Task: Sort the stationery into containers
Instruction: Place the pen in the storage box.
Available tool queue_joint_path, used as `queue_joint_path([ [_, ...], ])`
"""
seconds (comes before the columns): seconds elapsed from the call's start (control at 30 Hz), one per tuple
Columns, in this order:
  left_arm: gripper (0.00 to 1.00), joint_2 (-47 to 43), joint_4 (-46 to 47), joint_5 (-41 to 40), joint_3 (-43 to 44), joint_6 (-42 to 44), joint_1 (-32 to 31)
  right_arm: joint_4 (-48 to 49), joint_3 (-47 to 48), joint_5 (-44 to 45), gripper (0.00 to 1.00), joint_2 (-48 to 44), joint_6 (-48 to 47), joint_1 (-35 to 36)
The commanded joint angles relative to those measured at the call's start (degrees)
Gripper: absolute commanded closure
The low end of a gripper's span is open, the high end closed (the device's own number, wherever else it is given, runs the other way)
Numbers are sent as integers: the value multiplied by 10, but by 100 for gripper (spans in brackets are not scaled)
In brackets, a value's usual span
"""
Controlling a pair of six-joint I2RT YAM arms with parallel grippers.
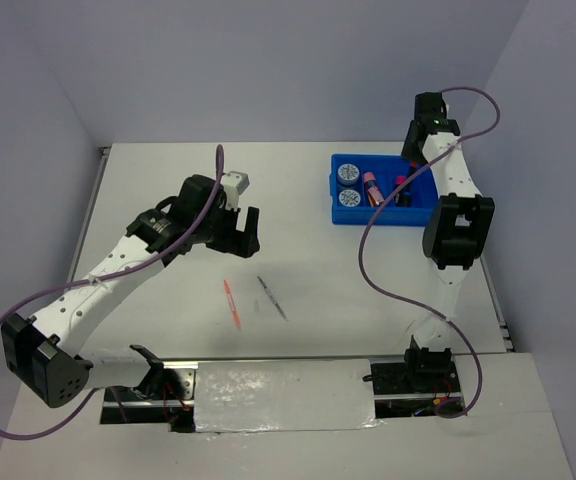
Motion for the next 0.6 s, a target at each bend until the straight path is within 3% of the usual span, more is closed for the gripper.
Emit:
queue_joint_path([
  [0.0,1,-5,13,16,6,-17,2,-7,4,0,51,5,-6,-6],
  [0.07,1,-3,15,18,6,-26,2,-25,23,-8,27,14,-10,-5],
  [0.1,1,-2,14,17,6,-29,2,-35,33,-7,23,14,-8,-6],
  [0.13,1,0,9,7,6,-35,2,-38,38,-16,3,8,-7,-6],
  [0.37,1,14,-43,-67,36,-79,2,-75,47,-75,0,-77,20,-3],
  [0.57,1,40,-104,-115,74,-142,2,1,-197,-137,0,-287,28,69],
])
